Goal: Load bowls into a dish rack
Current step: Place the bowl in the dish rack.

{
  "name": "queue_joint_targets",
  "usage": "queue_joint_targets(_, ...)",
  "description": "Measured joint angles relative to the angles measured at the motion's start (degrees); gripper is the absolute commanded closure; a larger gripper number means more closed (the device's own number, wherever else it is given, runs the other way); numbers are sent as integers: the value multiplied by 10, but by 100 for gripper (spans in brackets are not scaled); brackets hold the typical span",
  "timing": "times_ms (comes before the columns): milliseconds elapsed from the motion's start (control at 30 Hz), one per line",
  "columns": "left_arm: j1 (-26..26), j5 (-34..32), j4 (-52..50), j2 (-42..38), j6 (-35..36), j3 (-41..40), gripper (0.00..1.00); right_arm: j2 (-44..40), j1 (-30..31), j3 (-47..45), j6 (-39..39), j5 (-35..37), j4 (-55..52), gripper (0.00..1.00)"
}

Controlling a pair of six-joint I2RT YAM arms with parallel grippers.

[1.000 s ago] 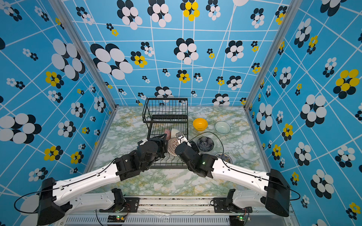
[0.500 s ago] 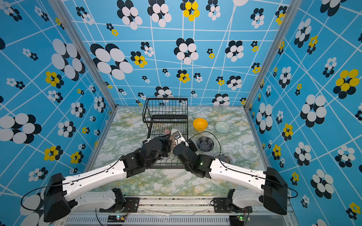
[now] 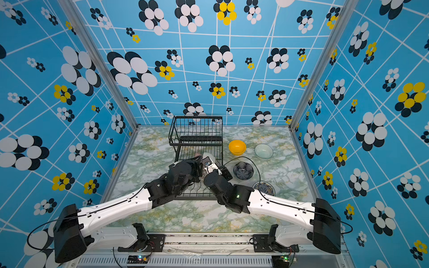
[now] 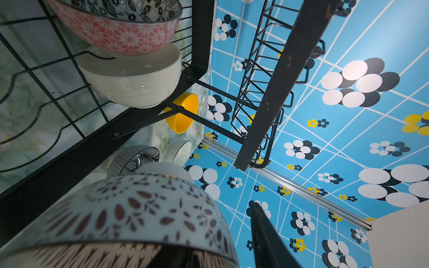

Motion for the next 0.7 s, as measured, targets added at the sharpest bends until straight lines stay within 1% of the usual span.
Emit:
queue_joint_targets(33, 0, 0, 0, 0, 0, 0, 63, 0, 1, -1, -2, 2, 4, 100)
queue_joint_targets(233, 3, 2, 13, 0, 0, -9, 78, 0, 4, -10, -13, 12, 18, 100)
queue_joint_targets(367, 3, 5, 30, -4, 0, -10, 81, 0, 4, -12, -15, 20, 28, 100)
queue_joint_targets(533, 3, 10, 48, -10, 0, -12, 92, 0, 4, -13, -17, 26, 42, 100)
queue_joint_targets(633, 3, 11, 60, -11, 0, -16, 93, 0, 4, -16, -17, 28, 47, 100)
queue_joint_targets(700, 3, 13, 64, -11, 0, -19, 95, 0, 4, -22, -16, 28, 52, 100)
